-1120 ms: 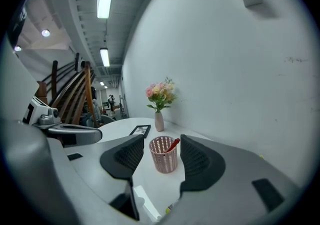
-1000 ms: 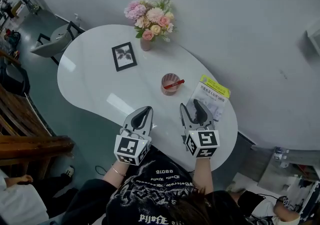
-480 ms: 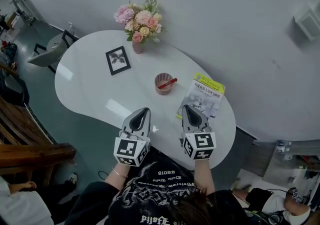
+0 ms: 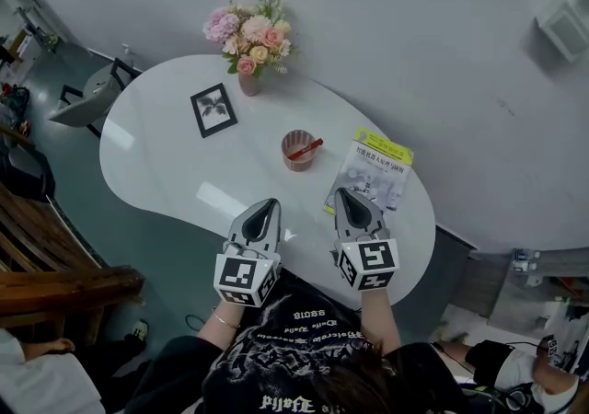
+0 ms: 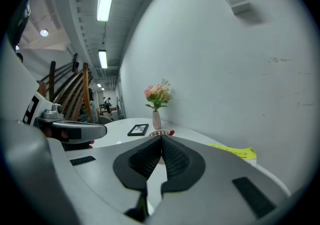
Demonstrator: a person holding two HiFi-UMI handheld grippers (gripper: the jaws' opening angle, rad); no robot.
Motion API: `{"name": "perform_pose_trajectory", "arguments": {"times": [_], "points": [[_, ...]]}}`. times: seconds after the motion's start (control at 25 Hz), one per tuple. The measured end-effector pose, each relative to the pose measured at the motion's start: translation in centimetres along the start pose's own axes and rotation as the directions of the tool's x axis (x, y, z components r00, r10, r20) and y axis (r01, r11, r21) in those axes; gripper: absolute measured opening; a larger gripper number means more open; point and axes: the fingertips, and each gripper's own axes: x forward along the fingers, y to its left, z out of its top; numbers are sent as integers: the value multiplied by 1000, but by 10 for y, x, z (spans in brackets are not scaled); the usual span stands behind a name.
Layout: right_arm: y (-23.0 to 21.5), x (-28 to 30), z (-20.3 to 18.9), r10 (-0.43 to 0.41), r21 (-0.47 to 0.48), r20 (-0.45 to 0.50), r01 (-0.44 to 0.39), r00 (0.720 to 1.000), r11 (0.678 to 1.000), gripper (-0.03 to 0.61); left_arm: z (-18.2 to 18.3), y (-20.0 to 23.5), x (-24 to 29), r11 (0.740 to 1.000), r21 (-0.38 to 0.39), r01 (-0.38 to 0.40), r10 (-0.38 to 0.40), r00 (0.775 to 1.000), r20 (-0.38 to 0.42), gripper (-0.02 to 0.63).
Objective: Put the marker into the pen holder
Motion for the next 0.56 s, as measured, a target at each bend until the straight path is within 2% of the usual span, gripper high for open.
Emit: {"name": "perform_pose_trajectory", "arguments": {"times": [0.56], "points": [[2, -7, 2, 1, -9, 39, -1, 999, 1000, 28, 2, 3, -1, 1000, 7, -9, 9, 1000, 10, 25]]}}
